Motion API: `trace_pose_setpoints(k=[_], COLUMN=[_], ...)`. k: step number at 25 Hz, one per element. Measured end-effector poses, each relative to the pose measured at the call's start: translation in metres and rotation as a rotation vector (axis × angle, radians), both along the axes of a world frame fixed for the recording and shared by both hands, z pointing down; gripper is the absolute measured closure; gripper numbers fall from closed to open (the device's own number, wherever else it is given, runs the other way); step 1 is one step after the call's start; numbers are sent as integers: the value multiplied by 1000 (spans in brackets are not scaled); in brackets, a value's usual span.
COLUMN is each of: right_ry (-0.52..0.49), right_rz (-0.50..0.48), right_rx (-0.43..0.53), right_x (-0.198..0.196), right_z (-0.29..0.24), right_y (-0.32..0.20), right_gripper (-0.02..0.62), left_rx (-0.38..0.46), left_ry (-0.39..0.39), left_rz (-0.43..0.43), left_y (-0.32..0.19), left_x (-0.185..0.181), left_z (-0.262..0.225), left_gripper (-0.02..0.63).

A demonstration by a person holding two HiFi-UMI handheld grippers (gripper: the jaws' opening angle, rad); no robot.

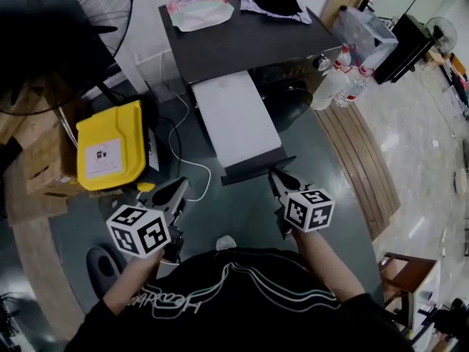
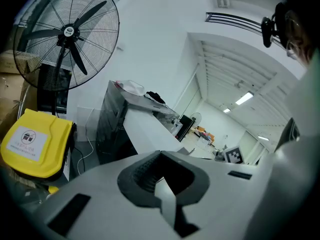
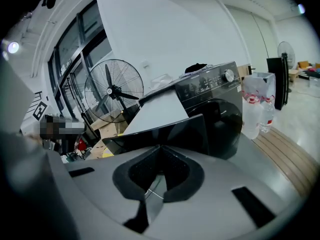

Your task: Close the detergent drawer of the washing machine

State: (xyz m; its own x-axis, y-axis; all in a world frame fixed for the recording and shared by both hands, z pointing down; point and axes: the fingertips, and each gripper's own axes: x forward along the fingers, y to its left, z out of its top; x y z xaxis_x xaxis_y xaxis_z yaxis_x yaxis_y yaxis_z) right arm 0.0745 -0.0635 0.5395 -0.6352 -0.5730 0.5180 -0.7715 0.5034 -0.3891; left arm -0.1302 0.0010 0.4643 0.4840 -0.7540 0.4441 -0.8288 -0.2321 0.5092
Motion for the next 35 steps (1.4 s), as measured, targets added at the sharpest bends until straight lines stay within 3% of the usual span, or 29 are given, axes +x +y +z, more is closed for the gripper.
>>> trace_pose_setpoints(k=[21, 35], right_ry=[-10, -78], right_rz=[55, 63], right_rx=[-29, -19], right_x=[-2, -6], right_z=[-3, -15], right_y=[-4, -6], right_gripper=[569, 569], left_rx=[-14, -9], left_ry=[11, -6], left_rz=[-10, -45], left_y=[1, 10], left_x=[-33, -42], left_z=[11, 7], left_gripper=[583, 581])
